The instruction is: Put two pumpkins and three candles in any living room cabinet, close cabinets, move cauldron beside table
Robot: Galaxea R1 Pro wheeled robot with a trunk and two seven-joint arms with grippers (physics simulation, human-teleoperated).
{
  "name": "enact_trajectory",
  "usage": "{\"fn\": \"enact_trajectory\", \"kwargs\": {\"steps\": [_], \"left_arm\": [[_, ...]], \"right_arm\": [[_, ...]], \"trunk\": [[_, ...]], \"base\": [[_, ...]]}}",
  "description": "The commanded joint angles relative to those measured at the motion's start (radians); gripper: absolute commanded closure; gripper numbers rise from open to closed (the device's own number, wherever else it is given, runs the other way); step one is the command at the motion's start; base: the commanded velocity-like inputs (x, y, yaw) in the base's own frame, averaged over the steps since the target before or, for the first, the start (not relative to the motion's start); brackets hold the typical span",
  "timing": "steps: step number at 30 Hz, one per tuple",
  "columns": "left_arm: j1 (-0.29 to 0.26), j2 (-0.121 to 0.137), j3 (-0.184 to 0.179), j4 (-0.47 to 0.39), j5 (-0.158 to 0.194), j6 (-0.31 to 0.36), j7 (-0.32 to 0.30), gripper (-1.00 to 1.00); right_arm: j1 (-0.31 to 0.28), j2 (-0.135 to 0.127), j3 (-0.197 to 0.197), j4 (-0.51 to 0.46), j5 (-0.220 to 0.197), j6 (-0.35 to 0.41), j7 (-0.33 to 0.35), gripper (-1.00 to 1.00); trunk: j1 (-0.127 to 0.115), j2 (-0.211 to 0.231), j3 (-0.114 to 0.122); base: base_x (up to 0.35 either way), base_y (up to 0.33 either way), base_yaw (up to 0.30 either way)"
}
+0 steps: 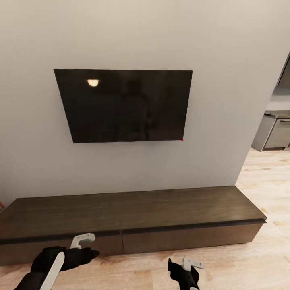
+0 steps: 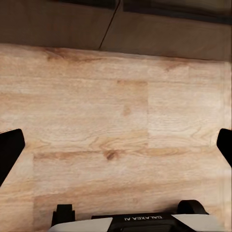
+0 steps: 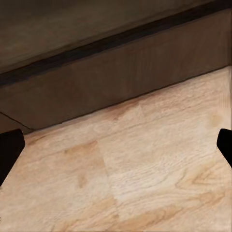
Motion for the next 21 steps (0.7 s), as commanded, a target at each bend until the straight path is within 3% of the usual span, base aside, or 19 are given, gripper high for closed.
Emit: {"fn": "enact_trajectory", "kwargs": {"steps": [1,2,4,5,6,9,10,11,12,13,15,18,20,21], "left_arm": [[-0.001,0.002,0.000,-0.002,0.024,0.005,-0.002,-1.00],[-0.001,0.002,-0.001,-0.003,0.034,0.005,-0.002,-1.00],[-0.001,0.004,-0.001,-0.004,0.060,0.005,-0.002,-1.00],[-0.001,0.005,-0.002,-0.004,0.072,0.005,-0.002,-1.00],[-0.001,0.005,-0.002,-0.004,0.078,0.006,-0.002,-1.00],[-0.001,0.006,-0.002,-0.008,0.122,0.006,-0.002,-1.00],[-0.001,0.006,-0.002,-0.010,0.133,0.006,-0.002,-1.00],[-0.001,0.006,-0.003,-0.013,0.158,0.006,-0.002,-1.00],[-0.001,0.007,-0.003,-0.016,0.172,0.006,-0.002,-1.00],[0.000,0.008,-0.004,-0.022,0.198,0.007,-0.002,-1.00],[0.001,0.014,-0.004,-0.032,0.232,0.008,-0.002,-1.00],[0.002,0.044,-0.007,-0.049,0.290,0.008,-0.002,-1.00],[0.003,0.072,-0.008,-0.058,0.359,0.008,-0.002,-1.00],[0.003,0.099,-0.008,-0.061,0.425,0.008,-0.002,-1.00]], "right_arm": [[-0.001,-0.002,0.000,-0.002,-0.015,-0.020,-0.001,-1.00],[-0.001,-0.002,-0.004,-0.002,-0.024,-0.029,0.004,-1.00],[-0.001,-0.003,-0.027,-0.003,-0.081,-0.049,0.043,-1.00],[-0.001,-0.004,-0.052,-0.002,-0.145,-0.053,0.092,-1.00],[-0.001,-0.005,-0.065,0.000,-0.184,-0.054,0.123,-1.00],[-0.001,-0.010,-0.139,0.026,-0.476,-0.056,0.367,-1.00],[-0.001,-0.014,-0.149,0.036,-0.526,-0.056,0.408,-1.00],[-0.001,-0.027,-0.162,0.060,-0.621,-0.056,0.484,-1.00],[-0.001,-0.034,-0.167,0.074,-0.664,-0.056,0.518,-1.00],[-0.001,-0.050,-0.173,0.105,-0.739,-0.056,0.577,-1.00],[-0.001,-0.065,-0.176,0.143,-0.819,-0.056,0.638,-1.00],[-0.005,-0.074,-0.176,0.176,-0.872,-0.064,0.675,-1.00],[-0.012,-0.073,-0.175,0.191,-0.883,-0.081,0.682,-1.00],[-0.015,-0.073,-0.176,0.196,-0.890,-0.091,0.685,-1.00]], "trunk": [[0.000,-0.001,-0.001],[0.000,-0.001,-0.001],[0.000,-0.001,-0.001],[0.000,-0.001,-0.001],[0.000,-0.001,-0.001],[0.000,-0.001,-0.001],[0.000,-0.001,-0.001],[0.000,-0.001,-0.001],[0.000,-0.001,-0.001],[0.000,-0.001,-0.001],[0.000,-0.001,-0.001],[0.000,-0.001,-0.001],[0.000,-0.001,-0.001],[0.000,-0.001,-0.001]], "base": [[0.000,0.000,0.000],[0.000,0.000,0.000],[0.000,0.000,0.000],[0.000,0.000,0.000],[0.000,0.000,0.000],[0.000,0.000,0.000],[0.000,0.000,0.000],[0.000,0.000,0.000],[0.000,0.000,0.000],[0.000,0.000,0.000],[0.000,0.000,0.000],[0.000,0.000,0.000],[0.000,0.000,0.000],[0.000,0.000,0.000]]}}
